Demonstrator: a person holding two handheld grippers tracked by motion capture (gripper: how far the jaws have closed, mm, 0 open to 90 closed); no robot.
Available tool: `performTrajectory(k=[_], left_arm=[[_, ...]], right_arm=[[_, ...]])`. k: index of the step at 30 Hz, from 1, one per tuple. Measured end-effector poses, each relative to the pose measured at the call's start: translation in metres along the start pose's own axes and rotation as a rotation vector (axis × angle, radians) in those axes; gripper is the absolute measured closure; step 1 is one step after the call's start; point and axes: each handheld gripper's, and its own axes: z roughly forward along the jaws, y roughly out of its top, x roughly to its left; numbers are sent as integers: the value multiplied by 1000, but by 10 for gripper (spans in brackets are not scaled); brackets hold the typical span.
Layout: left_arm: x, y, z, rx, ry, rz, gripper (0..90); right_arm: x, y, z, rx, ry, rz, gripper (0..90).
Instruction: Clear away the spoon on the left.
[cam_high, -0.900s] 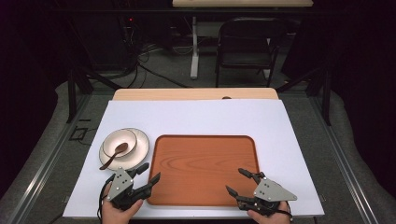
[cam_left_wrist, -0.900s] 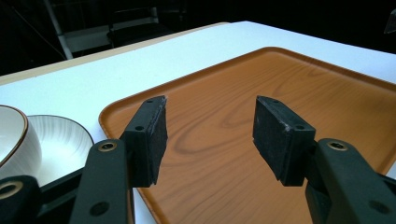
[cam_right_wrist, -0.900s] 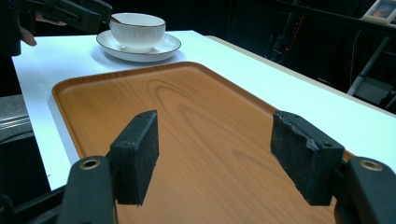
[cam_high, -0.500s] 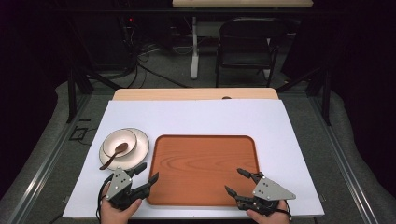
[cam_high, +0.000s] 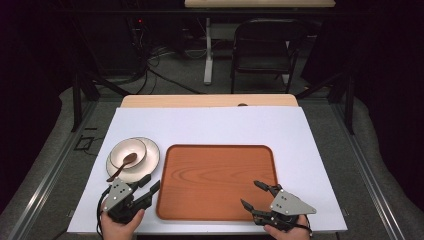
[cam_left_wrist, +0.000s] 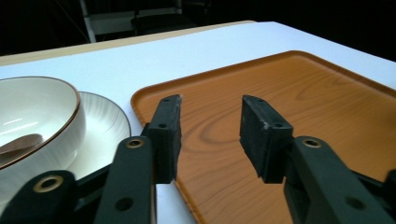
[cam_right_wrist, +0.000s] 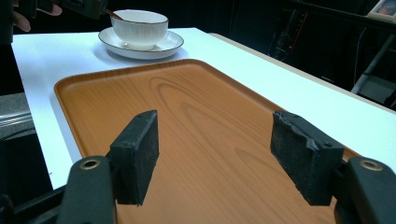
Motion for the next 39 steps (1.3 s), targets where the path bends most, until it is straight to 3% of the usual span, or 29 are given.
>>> performTrajectory(k=[9, 18, 28, 39], left_arm=[[1, 3, -4, 29, 69, 1, 740], [2, 5, -8, 93, 155, -17, 883], [9, 3, -14, 117, 202, -47, 900], [11, 0, -26, 112, 222, -70, 898]], right_arm=[[0, -1, 0, 5, -2, 5, 322], [-1, -1, 0, 8, -3, 4, 322], [-2, -1, 0, 10, -6, 3, 322], [-2, -1, -1, 12, -10, 6, 322]])
